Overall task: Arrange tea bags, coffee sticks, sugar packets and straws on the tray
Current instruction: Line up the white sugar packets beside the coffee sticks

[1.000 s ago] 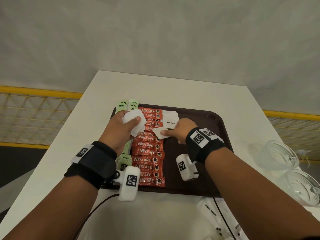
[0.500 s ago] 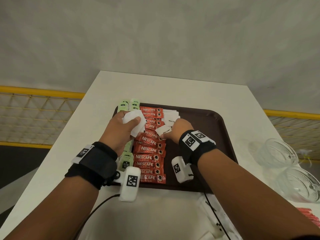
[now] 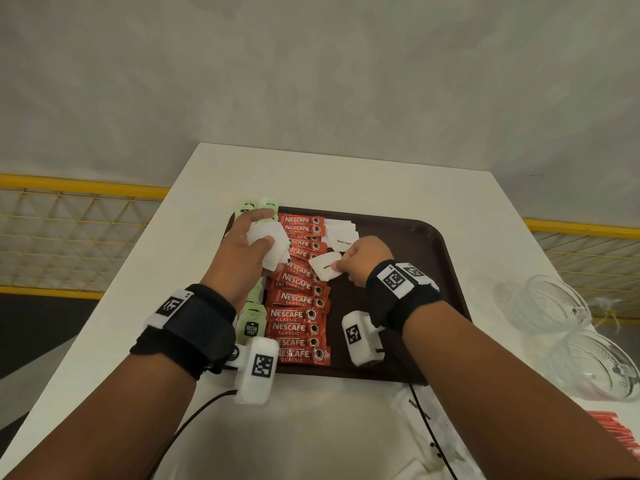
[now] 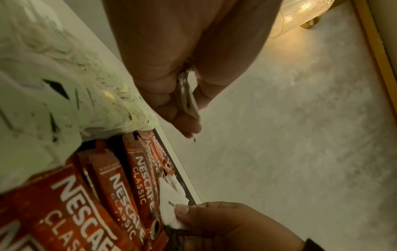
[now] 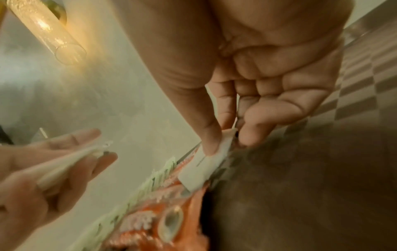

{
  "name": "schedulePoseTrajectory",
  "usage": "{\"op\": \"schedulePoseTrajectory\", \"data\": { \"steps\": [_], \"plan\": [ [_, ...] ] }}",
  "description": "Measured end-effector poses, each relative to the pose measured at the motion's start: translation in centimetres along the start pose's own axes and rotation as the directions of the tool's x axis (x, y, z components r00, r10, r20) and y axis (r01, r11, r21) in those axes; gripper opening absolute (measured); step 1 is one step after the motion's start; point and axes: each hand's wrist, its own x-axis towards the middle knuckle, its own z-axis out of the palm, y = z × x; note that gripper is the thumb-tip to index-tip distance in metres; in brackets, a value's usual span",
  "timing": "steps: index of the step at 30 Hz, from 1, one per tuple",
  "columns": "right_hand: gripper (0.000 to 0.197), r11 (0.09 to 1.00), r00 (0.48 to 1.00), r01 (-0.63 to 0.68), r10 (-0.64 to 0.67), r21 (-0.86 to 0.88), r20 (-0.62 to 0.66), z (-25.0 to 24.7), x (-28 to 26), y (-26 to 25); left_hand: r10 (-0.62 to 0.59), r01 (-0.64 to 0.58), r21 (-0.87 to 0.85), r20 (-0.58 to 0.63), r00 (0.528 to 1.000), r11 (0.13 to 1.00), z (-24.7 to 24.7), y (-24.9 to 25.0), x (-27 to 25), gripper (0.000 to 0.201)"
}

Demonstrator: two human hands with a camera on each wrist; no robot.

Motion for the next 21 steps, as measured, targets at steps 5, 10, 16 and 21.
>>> {"op": "schedulePoseTrajectory", "data": {
  "steps": [5,10,16,21],
  "plan": [
    [0.017,0.887,0.999,-0.005,-0.019,0.461,0.047,-1.8,-1.5,1.0,-0.014,0.014,0.001,-0.002,1.0,1.0,-0.3,-0.2,0.0,0.03],
    [0.028,0.678,0.998,-0.06,0.029,0.733,0.056,-2.4,-0.9,2.0,-0.032,0.031,-0.015,-0.034,0.999,0.999,-0.3,-0.5,-0.1,0.027],
    [0.032,0.728,0.977,-0.184,0.211,0.661,0.04,-1.5,1.0,2.3,-0.039,0.039,-0.007,-0.04,0.998,0.999,-0.2,-0.5,-0.2,0.027],
    [0.034,0.933,0.993,-0.11,0.118,0.343,-0.001,-1.1,1.6,2.0,-0.035,0.035,-0.015,-0.041,0.999,0.999,-0.7,-0.7,-0.1,0.025]
  ]
}}
